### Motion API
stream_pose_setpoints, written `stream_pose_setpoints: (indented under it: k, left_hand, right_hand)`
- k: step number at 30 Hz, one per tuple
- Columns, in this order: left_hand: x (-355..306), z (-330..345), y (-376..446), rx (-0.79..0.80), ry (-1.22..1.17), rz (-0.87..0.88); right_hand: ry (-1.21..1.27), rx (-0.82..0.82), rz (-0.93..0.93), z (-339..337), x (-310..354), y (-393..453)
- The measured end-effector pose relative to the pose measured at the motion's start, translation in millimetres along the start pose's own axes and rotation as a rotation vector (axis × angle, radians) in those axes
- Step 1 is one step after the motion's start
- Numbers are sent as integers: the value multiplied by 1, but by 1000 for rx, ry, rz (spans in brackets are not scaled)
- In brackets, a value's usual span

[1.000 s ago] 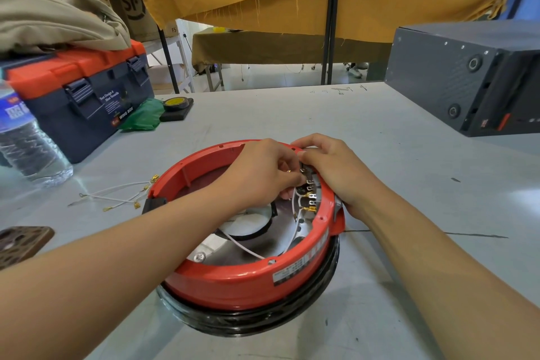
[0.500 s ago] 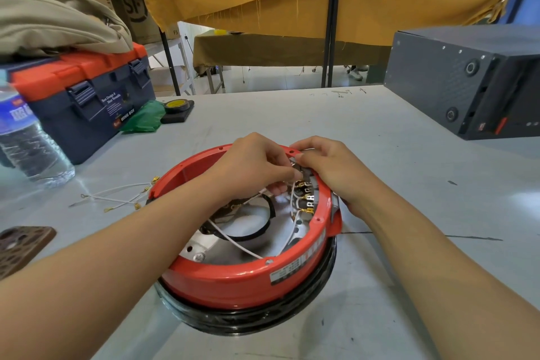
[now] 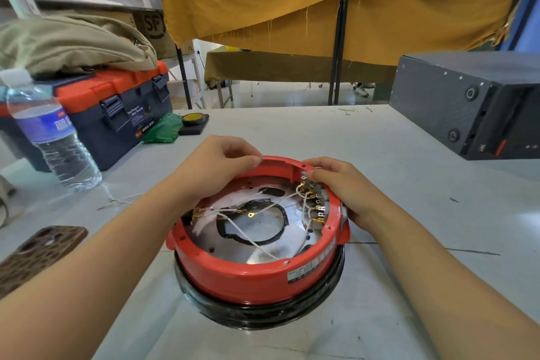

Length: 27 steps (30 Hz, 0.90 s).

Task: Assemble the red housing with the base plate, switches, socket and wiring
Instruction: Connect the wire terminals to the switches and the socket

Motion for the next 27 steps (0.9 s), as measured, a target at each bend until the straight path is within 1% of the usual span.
stream_pose_setpoints:
  k: [2,5,10,15,17,19,22,25,27]
  left_hand:
    - [8,-16,-7,-100,-2,29]
    - [21,-42,-17,-233,-31,-20]
    - [46,-73,-29,-321,-15,-111]
    - [77,-84,-30,-368,113,-194]
    - [87,-84,-28,-384,203,-211]
    - [92,-83,-27,-395,328,-187]
    - [97,-81,-26,-356,434,-152]
    - [100,-81,-25,-313,503,-161]
    - [102,-81,-24,-316,512,-162]
  right_hand:
    - [-6,-4,4,0,0,0]
    - [-32,-39,4,-2,0,0]
    - [-36,-90,12,-3,3,-1]
    - [-47,-119,-2,-1,4,-2]
    - [-50,-132,-5,-1,2,1]
    - [-58,-137,1,1,0,2]
    - [-56,-135,7,3,-1,2]
    - [-53,-124,5,2,-1,3]
    - [-64,-120,7,1,-3,5]
Point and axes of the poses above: each hand's wrist, its own y-axis towards the middle knuckle, its own z-axis out of the palm, x = y × z, the point moved 1 cm from there along y, towards the middle knuckle, and after that the axes turned 14 degrees about -y, right-handed, at the moved point
